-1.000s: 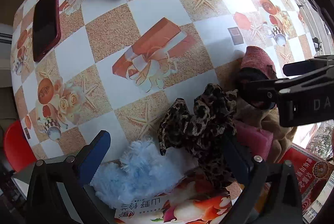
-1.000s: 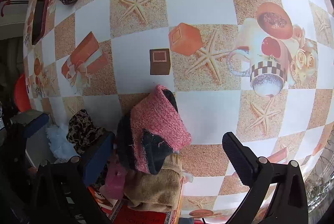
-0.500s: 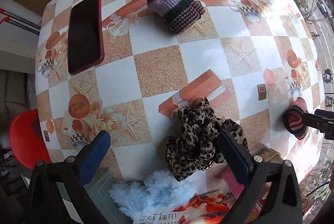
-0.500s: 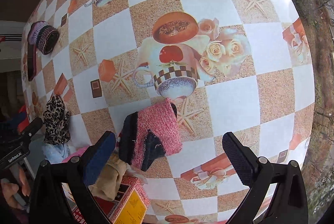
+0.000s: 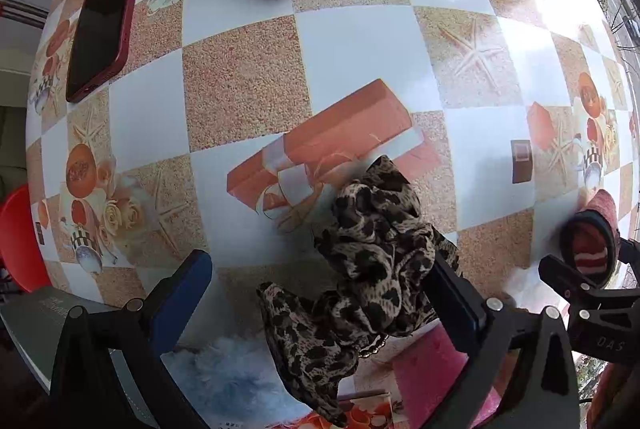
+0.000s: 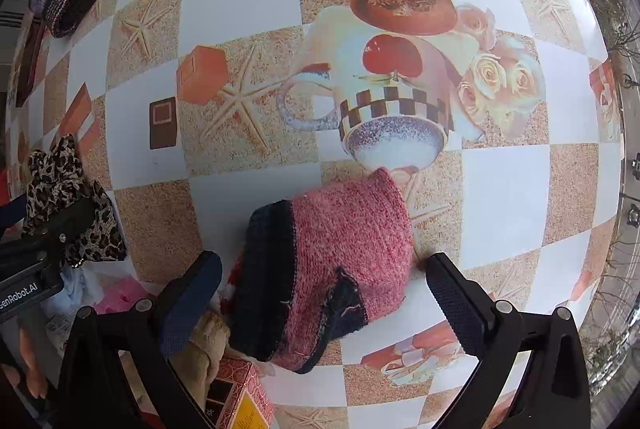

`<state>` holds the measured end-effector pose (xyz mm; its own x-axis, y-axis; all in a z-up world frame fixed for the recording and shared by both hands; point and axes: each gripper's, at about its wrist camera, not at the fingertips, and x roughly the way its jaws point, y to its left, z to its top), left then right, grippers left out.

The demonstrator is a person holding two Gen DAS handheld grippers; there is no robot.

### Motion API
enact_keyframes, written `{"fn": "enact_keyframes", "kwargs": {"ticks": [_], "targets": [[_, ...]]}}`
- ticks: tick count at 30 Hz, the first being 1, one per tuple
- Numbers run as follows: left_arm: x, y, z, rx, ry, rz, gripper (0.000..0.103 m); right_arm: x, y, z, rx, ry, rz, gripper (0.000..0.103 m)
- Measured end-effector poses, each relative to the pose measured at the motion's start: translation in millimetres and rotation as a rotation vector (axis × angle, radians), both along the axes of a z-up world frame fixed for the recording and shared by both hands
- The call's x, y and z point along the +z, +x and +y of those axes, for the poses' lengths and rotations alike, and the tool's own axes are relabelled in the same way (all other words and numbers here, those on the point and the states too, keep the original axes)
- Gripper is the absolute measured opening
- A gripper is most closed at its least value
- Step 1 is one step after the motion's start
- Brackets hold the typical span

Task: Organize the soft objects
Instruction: 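Grasp the leopard-print scrunchie with the left gripper while the right gripper grasps the pink knit hat, then lift the leopard scrunchie and pink knit hat and carry them over the white box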

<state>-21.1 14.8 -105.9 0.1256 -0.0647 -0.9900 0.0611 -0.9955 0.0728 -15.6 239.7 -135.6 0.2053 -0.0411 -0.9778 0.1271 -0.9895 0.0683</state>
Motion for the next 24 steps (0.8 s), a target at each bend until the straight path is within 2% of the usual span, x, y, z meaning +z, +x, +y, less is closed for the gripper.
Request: {"fn": "enact_keyframes", "kwargs": {"ticks": [3,6,8,12,14,15,16,17,18,19,21,24], "targets": [[-3,-1,-6,0.003,-0.001,0.001,0.103,-3,0,-33,0.046,0.046,-0.007,0.103],[-3,1,-10,0.014,0.016,-0.004,0.103,-2,3,-34,0.031,0.039,0.0,0.103],[-10,8,-21,0.065,0.066,-0.03,0.103,-3,5,-35,0.03,0.038,0.004,0.103],[-11,10,-26,0.049,0.058,-0.047,0.102,-2,-11,-20,0.035,0.031,-0.015,0.103],[-8,6,-24,0.036,0.063,-0.038,0.095,5,-17,-12,0.007,-0.015,-0.009,0.102],[-3,4,-19,0.017,0.063,-0.022,0.085,9,-17,-9,-0.004,-0.027,0.0,0.094],[2,5,-15,-0.008,0.065,-0.004,0.07,14,-17,-7,-0.005,-0.026,0.02,0.08],[5,5,-8,-0.036,0.069,0.009,0.061,20,-16,-6,0.001,-0.027,0.043,0.071],[9,5,-5,-0.06,0.079,0.015,0.039,25,-16,-5,0.004,-0.042,0.061,0.052],[12,6,-2,-0.074,0.096,0.015,0.026,29,-16,-2,-0.002,-0.06,0.073,0.049],[22,9,1,-0.073,0.112,0.044,0.025,37,-15,5,-0.026,-0.076,0.102,0.041],[52,12,-1,-0.081,0.099,0.118,0.025,56,-12,24,-0.089,-0.126,0.147,0.041]]}}
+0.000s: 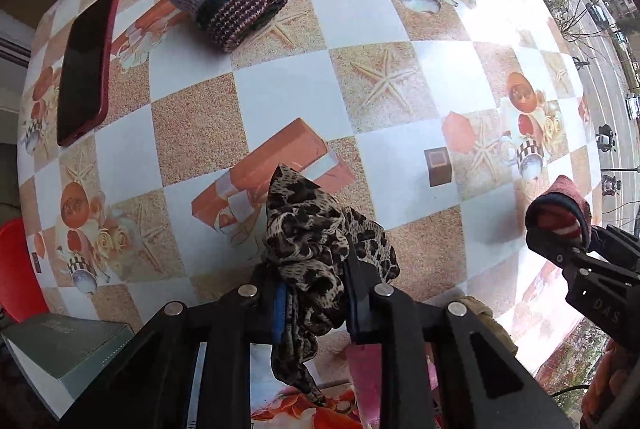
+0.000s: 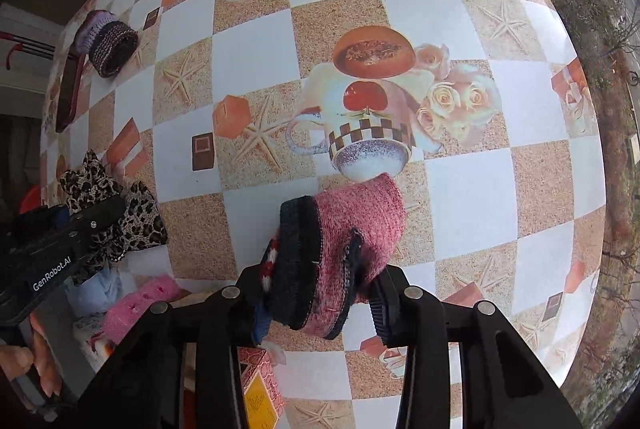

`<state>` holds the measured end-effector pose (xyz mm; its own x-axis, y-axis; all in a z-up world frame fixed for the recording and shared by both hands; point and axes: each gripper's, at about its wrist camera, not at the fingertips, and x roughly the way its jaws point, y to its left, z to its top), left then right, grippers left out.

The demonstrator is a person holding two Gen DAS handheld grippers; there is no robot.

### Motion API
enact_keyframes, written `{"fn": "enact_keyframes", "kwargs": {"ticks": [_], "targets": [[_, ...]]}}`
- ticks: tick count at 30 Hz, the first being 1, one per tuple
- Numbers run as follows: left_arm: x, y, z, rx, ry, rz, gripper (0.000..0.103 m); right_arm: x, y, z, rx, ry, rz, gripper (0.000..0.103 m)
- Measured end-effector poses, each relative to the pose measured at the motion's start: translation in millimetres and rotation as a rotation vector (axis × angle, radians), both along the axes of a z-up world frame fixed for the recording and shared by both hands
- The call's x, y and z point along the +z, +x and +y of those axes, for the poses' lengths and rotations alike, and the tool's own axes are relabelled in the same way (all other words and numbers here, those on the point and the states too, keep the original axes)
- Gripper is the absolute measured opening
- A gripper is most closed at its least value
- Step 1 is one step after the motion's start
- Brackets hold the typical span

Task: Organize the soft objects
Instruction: 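Lift the leopard scrunchie and pink knit hat and carry them over the white box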

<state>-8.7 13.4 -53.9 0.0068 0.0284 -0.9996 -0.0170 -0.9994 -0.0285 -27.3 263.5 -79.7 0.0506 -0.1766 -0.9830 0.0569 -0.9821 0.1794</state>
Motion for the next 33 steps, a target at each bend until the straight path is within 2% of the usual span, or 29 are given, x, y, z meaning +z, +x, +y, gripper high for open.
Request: {"fn": "enact_keyframes", "kwargs": {"ticks": [4,7,12,16,21,27,30,33], "targets": [[44,3,10,-0.055,0.013,0.113,0.025,30,12,27,-0.058,-0.035,0.053,0.041],[80,1,38,-0.116,0.029,0.189,0.025,48,26,51,-0.124,-0.054,0.074,0.041],[93,-4,110,-0.245,0.095,0.285,0.025,78,56,75,-0.219,-0.06,0.095,0.041],[123,32,160,-0.403,0.157,0.33,0.025,92,90,87,-0.28,-0.058,0.096,0.041],[154,91,196,-0.597,0.254,0.348,0.025,108,133,99,-0.331,-0.03,0.103,0.041],[172,159,196,-0.757,0.312,0.335,0.025,115,184,88,-0.331,-0.025,0.078,0.041],[176,189,178,-0.802,0.283,0.351,0.025,114,209,70,-0.302,-0.039,0.061,0.041],[177,211,150,-0.794,0.236,0.36,0.025,113,229,46,-0.251,-0.074,0.04,0.041]]}}
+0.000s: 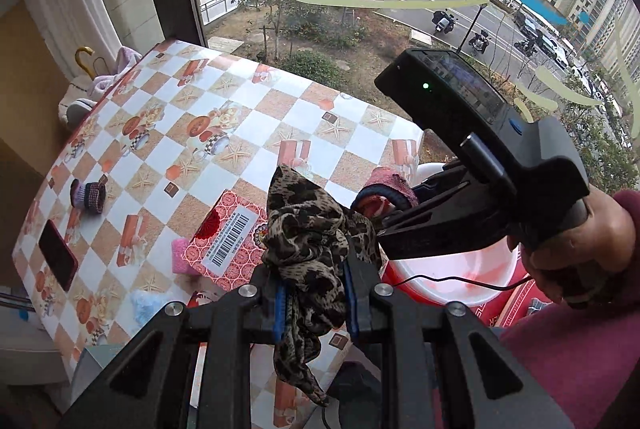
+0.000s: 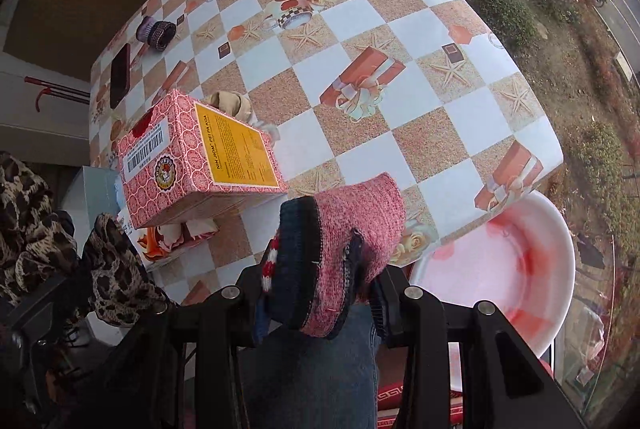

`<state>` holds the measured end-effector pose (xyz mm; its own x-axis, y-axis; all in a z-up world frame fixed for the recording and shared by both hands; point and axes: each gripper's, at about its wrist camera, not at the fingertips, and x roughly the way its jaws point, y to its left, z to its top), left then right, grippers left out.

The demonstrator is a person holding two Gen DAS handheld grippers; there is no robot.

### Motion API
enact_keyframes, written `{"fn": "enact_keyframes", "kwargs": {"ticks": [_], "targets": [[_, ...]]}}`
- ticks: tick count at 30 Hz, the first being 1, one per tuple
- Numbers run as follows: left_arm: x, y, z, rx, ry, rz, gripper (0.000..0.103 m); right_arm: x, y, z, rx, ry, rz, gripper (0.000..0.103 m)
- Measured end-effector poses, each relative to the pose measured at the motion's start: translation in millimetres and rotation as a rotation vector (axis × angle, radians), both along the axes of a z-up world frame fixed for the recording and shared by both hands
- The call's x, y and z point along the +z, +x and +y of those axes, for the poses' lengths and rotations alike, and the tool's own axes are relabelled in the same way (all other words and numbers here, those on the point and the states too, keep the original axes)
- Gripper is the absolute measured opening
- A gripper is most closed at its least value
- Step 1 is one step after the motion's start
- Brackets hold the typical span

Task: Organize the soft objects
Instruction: 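Lift the leopard scrunchie and pink knit hat and carry them over the white box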

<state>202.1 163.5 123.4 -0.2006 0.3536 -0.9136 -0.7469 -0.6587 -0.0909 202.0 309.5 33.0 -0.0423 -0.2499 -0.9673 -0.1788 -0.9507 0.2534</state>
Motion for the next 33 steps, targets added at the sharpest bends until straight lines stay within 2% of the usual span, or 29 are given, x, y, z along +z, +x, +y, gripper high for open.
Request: {"fn": "enact_keyframes", "kwargs": {"ticks": [5,10,15,20,27,33], "targets": [[-2,18,-62,0.161,-0.033,-0.016,0.025,4,17,-52,0.163,-0.034,0.005,0.041],[-3,28,-124,0.369,-0.062,-0.004,0.025,22,21,-108,0.347,-0.03,0.07,0.041],[-1,36,-174,0.537,-0.072,0.002,0.025,43,20,-165,0.503,-0.024,0.14,0.041],[-1,48,-214,0.651,-0.091,0.014,0.025,65,13,-219,0.617,-0.035,0.213,0.041],[-8,66,-251,0.768,-0.113,0.001,0.025,81,2,-282,0.678,-0.091,0.262,0.041],[-16,80,-263,0.812,-0.109,-0.026,0.025,62,23,-309,0.783,-0.081,0.201,0.041]]}}
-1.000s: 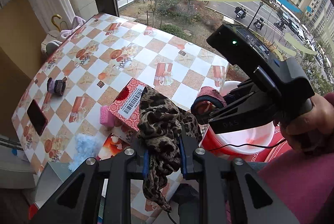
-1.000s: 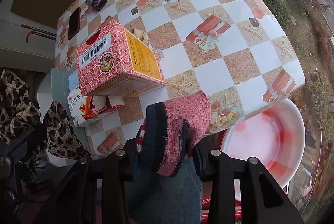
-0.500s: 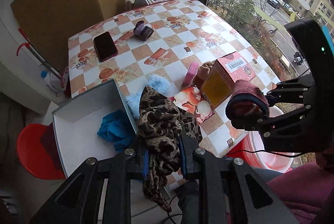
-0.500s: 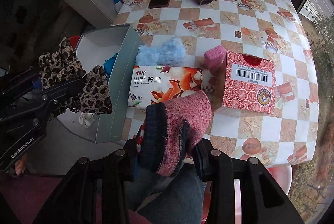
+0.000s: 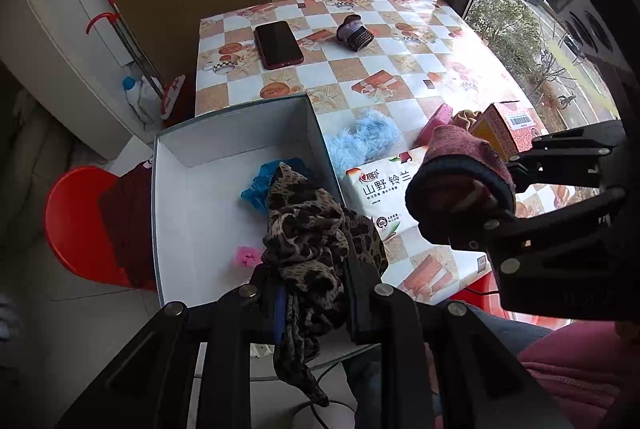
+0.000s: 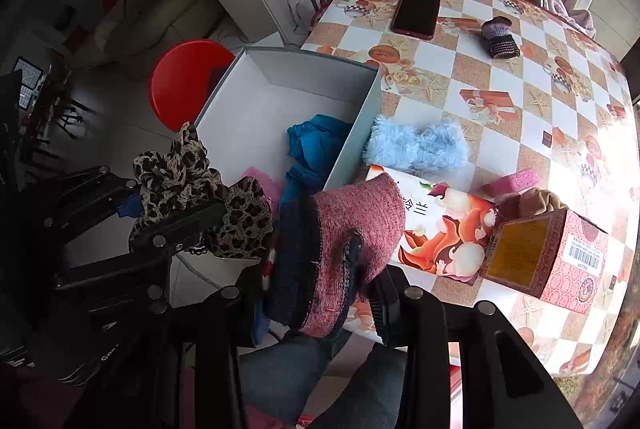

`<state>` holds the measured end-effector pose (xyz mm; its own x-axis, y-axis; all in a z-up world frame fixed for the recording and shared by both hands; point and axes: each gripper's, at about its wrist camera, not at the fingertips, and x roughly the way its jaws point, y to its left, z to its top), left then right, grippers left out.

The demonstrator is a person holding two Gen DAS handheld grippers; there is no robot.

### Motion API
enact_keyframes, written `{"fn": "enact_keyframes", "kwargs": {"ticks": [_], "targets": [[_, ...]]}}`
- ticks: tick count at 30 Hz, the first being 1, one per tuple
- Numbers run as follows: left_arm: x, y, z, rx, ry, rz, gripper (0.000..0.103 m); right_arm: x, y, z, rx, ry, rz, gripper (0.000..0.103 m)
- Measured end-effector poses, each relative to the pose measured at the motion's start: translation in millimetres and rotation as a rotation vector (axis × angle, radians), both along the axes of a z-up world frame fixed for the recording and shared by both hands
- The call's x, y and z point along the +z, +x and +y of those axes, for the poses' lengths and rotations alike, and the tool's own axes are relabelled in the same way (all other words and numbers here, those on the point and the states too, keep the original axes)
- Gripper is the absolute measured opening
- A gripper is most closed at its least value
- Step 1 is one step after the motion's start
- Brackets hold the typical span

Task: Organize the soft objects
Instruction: 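Lift the leopard scrunchie and pink knit hat and carry them over the white box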

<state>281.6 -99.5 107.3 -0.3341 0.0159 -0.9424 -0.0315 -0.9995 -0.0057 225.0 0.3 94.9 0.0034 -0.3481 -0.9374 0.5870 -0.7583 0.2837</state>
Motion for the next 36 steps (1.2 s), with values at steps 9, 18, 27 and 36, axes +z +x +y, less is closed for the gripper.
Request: {"fn": "enact_keyframes", "kwargs": {"ticks": [9,18,27,36], "targets": [[-4,-1,-1,-0.001,0.009,0.003,0.025,-4,1,-3,0.005,0.026,-0.008,0.041],[-4,-5,1,-0.024,0.011,0.008,0.025,-4,-1,-4,-0.002,0.042,-0.005,0.041],[-6,-4,-9,0.01,0.021,0.009,0.025,-6,-1,-14,0.035,0.059,-0.007,0.041],[-7,-1,-22,0.056,0.039,0.01,0.025,-8,0,-24,0.081,0.078,-0.003,0.041]]}}
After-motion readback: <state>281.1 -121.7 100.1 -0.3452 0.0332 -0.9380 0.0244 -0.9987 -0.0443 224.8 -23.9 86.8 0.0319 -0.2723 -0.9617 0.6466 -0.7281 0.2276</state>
